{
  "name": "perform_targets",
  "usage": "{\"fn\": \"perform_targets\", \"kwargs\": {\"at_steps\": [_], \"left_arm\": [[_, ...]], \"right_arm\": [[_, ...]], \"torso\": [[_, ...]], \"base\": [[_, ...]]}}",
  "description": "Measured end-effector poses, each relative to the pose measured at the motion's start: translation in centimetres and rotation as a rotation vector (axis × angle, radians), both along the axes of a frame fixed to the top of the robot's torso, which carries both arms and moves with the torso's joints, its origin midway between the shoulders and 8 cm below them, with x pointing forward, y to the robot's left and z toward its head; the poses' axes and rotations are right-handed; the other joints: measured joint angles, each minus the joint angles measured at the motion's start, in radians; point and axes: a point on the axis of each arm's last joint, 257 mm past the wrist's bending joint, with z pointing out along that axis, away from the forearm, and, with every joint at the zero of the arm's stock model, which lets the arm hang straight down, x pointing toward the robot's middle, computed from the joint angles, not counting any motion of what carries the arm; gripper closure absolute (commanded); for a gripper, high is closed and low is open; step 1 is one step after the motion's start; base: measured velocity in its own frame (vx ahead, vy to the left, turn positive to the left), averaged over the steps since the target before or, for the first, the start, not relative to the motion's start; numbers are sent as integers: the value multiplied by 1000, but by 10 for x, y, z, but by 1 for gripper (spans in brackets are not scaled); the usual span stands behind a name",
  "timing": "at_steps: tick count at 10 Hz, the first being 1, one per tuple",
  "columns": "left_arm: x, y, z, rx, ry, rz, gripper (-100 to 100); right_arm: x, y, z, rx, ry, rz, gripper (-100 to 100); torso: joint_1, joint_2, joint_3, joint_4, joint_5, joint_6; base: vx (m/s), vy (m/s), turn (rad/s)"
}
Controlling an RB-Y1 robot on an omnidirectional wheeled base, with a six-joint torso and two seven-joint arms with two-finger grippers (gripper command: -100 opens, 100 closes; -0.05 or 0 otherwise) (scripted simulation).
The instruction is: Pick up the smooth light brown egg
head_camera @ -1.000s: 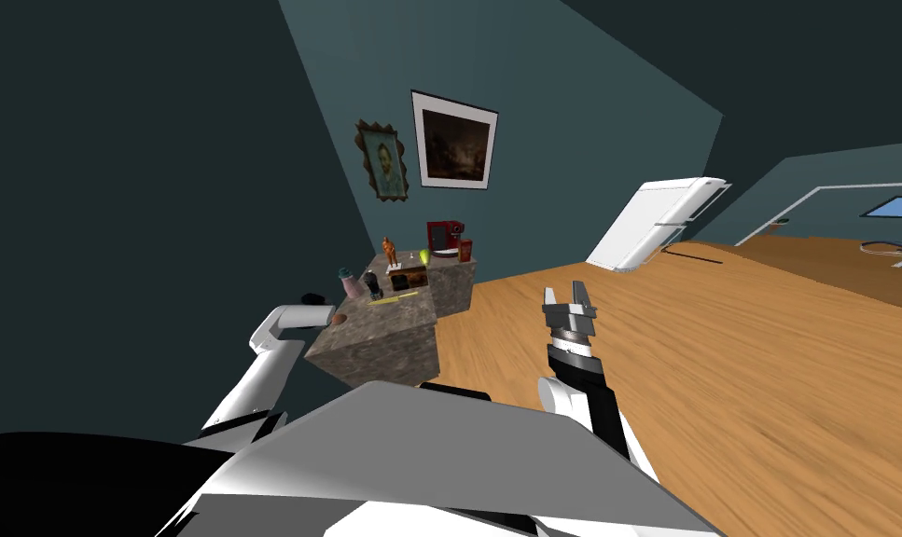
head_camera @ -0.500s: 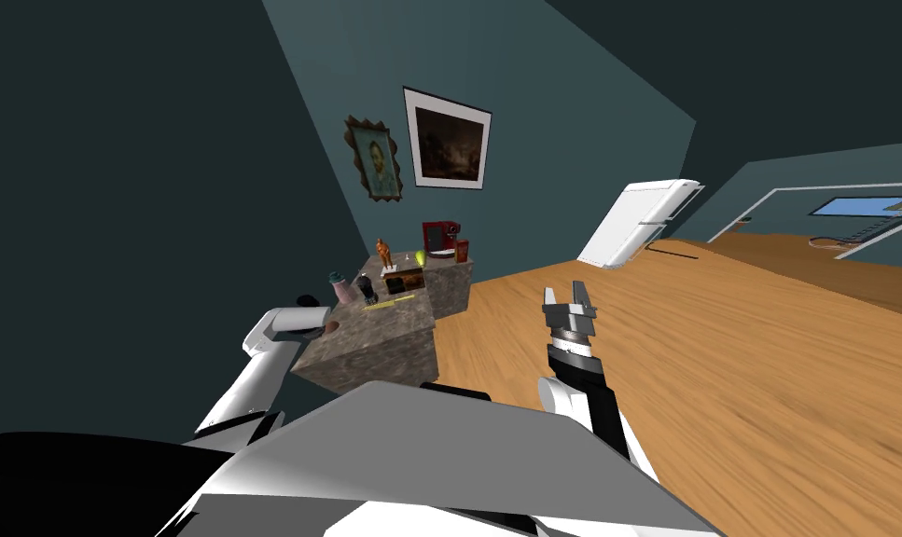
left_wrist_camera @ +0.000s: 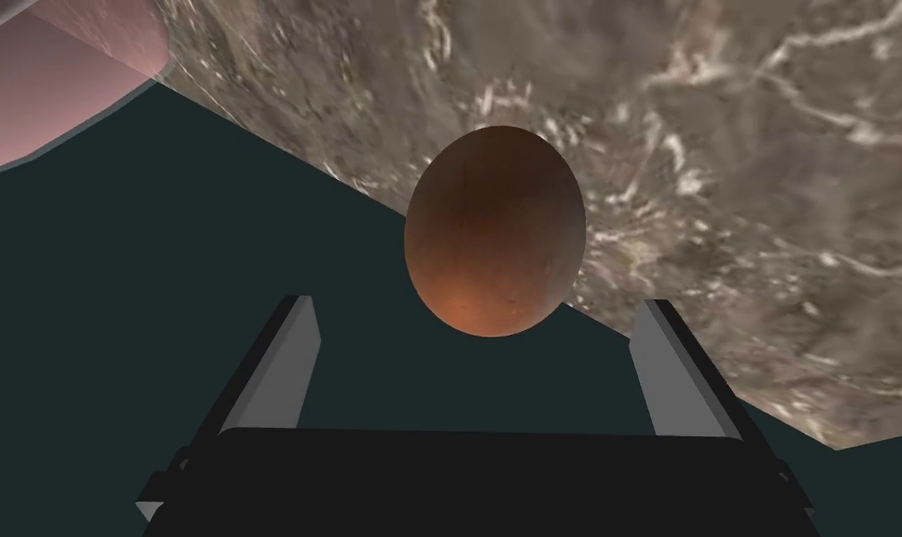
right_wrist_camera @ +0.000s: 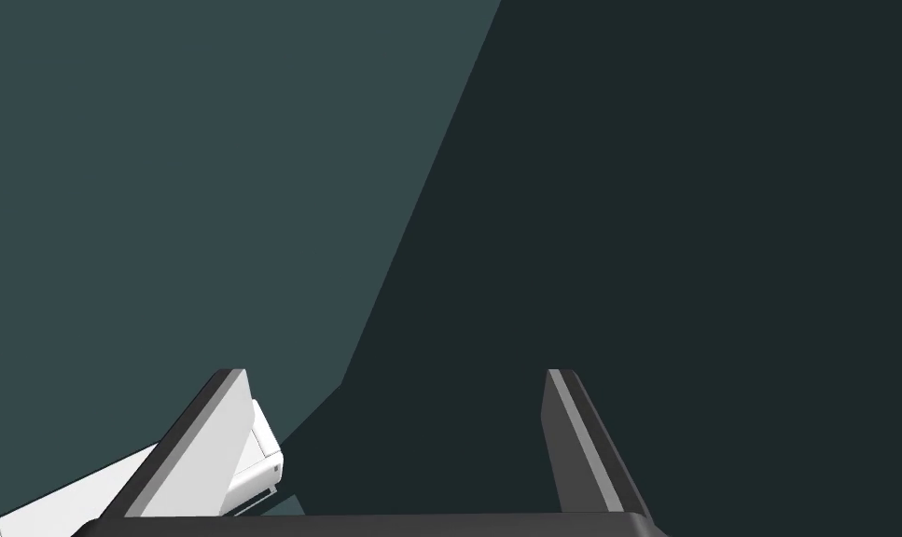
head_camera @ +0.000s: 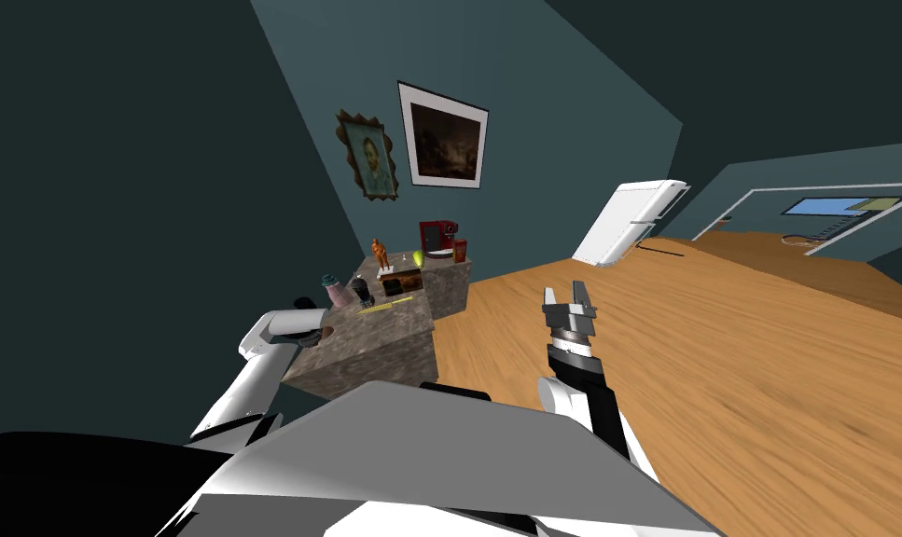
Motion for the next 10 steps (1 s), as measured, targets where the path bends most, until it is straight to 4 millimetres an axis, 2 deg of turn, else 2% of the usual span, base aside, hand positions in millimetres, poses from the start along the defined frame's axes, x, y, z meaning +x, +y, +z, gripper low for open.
{"fn": "perform_targets", "kwargs": {"at_steps": [3, 4, 8, 9, 10], "left_arm": [[-3, 4, -14, -1, 1, 29, -100], [-3, 4, -14, 0, 0, 30, 100], [-3, 4, -15, 0, 0, 30, 100], [-3, 4, -15, -1, 0, 30, 0], [-3, 4, -15, -1, 1, 30, 100]], "right_arm": [[0, 0, 0, 0, 0, 0, 0], [0, 0, 0, 0, 0, 0, 0], [0, 0, 0, 0, 0, 0, 0], [0, 0, 0, 0, 0, 0, 0], [0, 0, 0, 0, 0, 0, 0]], "torso": [[4, 3, 2, 1, 1, 0], [3, 2, 1, 0, 1, 0], [0, 0, 0, 0, 0, 0], [0, 0, 0, 0, 0, 0], [0, 0, 0, 0, 0, 0]], "base": [[-39, 54, -91], [0, 0, 0], [0, 0, 0], [0, 0, 0], [43, -51, 178]]}}
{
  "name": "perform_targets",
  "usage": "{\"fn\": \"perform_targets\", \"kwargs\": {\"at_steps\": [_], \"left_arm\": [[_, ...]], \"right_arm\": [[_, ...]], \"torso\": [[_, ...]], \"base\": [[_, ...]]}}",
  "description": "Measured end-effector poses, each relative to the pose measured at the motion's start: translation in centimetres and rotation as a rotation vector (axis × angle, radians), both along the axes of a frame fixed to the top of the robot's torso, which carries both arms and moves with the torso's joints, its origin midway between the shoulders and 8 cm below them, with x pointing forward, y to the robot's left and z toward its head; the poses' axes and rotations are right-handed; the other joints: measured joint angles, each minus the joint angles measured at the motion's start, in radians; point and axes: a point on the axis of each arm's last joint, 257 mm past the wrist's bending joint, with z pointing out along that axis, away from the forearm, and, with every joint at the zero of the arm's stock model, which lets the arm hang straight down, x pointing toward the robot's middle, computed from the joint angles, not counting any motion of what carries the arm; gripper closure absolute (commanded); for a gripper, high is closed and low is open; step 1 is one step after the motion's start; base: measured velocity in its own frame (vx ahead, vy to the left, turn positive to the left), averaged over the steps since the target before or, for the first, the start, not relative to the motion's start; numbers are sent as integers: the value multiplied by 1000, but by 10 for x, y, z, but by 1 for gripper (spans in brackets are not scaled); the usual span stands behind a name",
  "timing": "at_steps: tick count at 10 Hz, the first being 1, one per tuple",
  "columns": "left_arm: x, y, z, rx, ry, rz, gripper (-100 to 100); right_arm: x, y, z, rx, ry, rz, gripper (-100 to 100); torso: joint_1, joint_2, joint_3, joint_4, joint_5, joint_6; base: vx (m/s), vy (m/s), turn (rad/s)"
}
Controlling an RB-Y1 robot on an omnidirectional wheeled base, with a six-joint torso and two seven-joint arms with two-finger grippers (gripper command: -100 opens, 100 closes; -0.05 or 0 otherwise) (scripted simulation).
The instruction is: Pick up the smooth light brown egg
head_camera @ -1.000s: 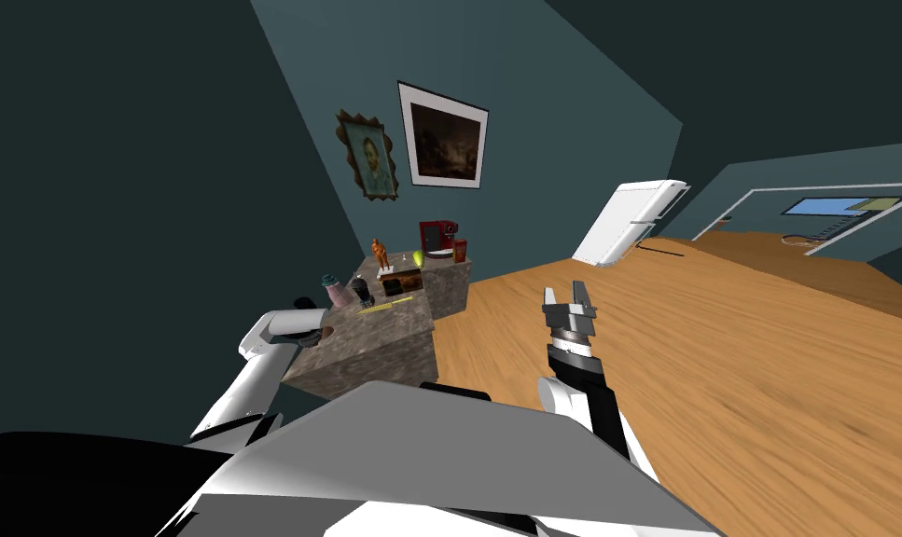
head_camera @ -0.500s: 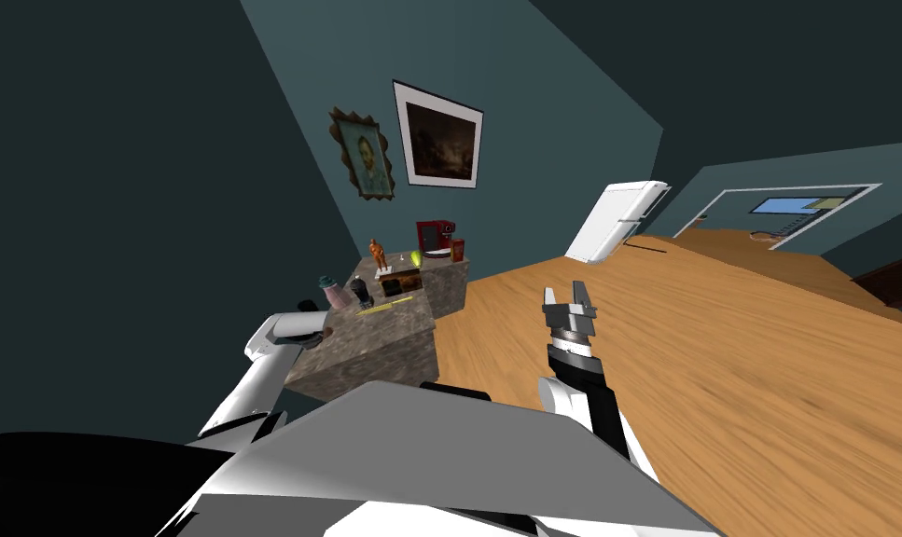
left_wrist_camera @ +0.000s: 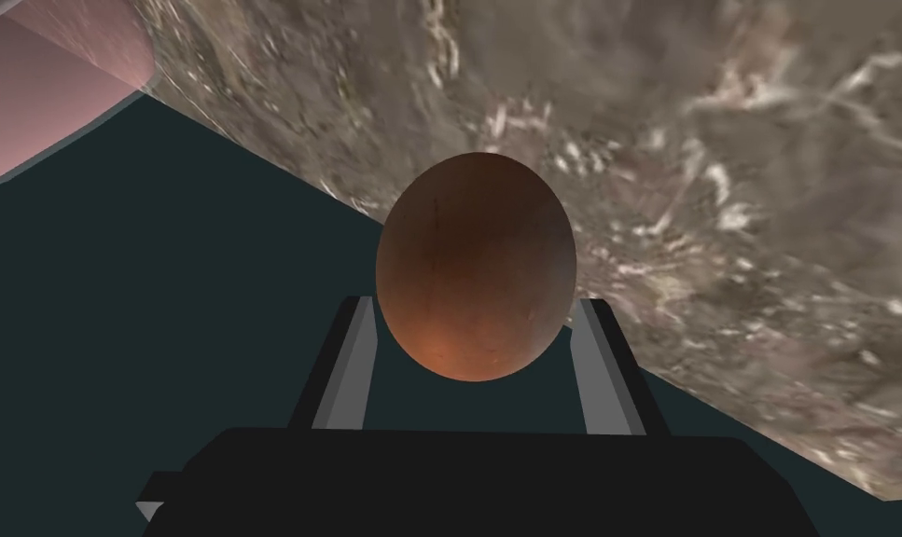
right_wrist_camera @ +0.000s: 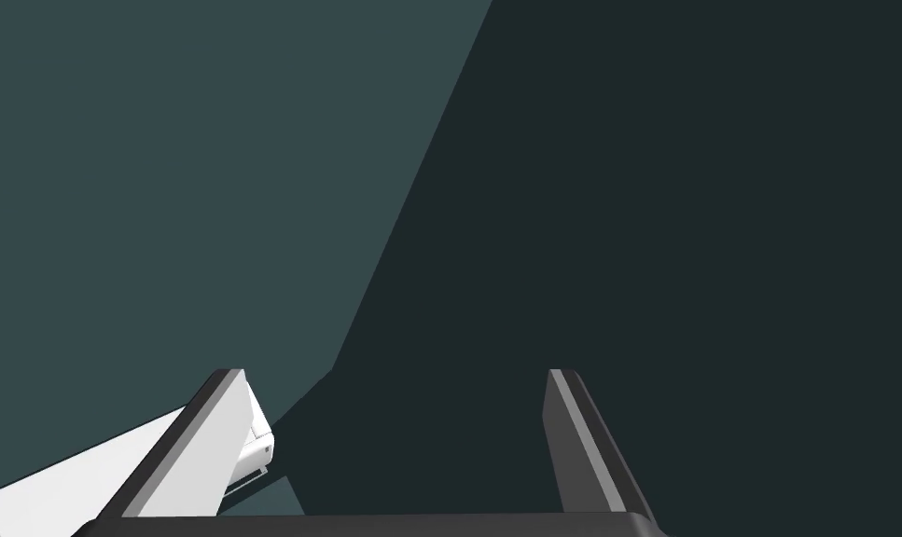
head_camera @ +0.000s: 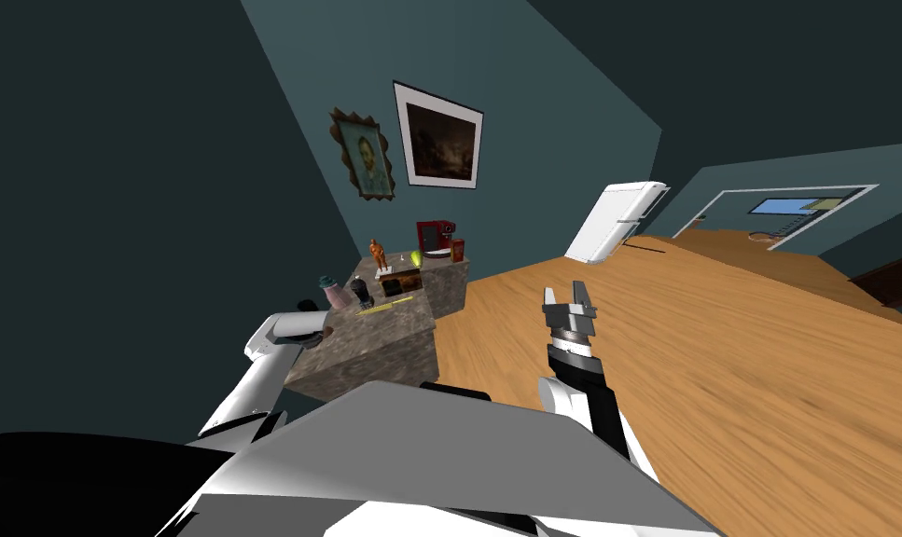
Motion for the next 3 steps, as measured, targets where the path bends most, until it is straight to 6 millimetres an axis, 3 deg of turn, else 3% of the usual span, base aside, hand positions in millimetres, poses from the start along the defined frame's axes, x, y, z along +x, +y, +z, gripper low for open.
{"fn": "perform_targets", "kwargs": {"at_steps": [1, 2, 3], "left_arm": [[3, -1, 5, 1, -3, -11, 100], [4, -3, 10, 3, -2, -21, 100], [3, -3, 11, 2, 0, -21, 0]], "right_arm": [[0, 0, 0, 0, 0, 0, 0], [0, 0, 0, 0, 0, 0, 0], [0, 0, 0, 0, 0, 0, 0]], "torso": [[-3, -1, -1, 0, -1, -2], [-6, -2, -1, 0, -1, -1], [-3, -1, -1, 0, -1, 0]], "base": [[56, -81, 168], [20, -36, 34], [3, -7, -2]]}}
